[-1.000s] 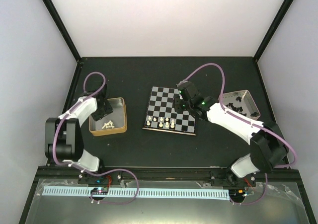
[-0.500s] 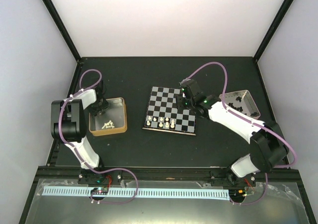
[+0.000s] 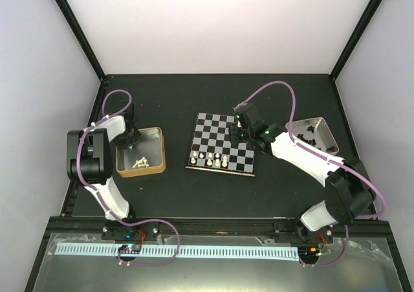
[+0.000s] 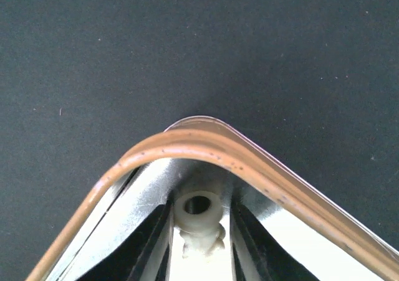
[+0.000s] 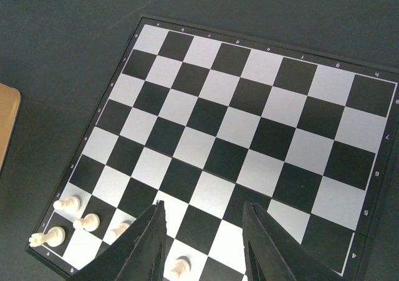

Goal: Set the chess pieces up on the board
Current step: Pick up the chess piece from the storage box, then place the chess piece on the chessboard.

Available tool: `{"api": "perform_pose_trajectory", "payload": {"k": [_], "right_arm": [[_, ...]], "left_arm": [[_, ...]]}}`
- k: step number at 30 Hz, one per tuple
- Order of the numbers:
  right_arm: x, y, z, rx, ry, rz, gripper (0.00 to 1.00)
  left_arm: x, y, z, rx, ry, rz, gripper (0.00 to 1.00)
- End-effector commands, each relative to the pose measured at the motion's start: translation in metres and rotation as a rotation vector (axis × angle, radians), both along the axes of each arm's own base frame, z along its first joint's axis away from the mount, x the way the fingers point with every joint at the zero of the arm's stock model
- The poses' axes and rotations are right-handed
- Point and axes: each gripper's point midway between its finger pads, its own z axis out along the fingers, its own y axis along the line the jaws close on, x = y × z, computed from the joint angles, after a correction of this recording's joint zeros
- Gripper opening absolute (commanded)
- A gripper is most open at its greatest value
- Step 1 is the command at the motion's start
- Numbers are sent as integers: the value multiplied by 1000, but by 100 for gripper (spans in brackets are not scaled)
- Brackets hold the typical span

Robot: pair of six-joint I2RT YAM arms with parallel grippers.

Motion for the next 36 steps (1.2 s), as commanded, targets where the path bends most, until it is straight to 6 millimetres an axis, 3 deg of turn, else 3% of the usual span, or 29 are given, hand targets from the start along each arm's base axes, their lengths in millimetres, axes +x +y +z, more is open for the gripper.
{"api": "perform_pose_trajectory", "payload": {"k": [1, 3, 6, 11, 14, 18, 25, 30, 36], "right_arm": [[4, 2, 2, 11, -8, 2, 36], [4, 1, 2, 7, -10, 3, 36], [3, 0, 3, 4, -14, 2, 35], [1, 2, 5, 21, -12, 9, 35], [-3, 11, 9, 67, -4, 50, 36], [-11, 33, 14, 194, 14, 120, 39], [-19, 80, 48, 479, 10, 250, 46], [-26, 106, 80, 533, -98, 315, 54], [-43, 147, 111, 542, -213, 392, 57]], "left_arm": [[10, 12, 12, 25, -44, 49, 23], [11, 14, 14, 27, -50, 53, 14], [11, 14, 14, 23, -52, 46, 9], [5, 3, 19, -27, -72, 9, 8], [-4, -15, 26, -105, -106, -24, 9], [-18, -52, 52, -265, -215, -70, 9], [-25, -130, 130, -624, -497, -147, 9], [-21, -171, 174, -917, -619, -118, 9], [-22, -213, 221, -1146, -632, -139, 9]]}}
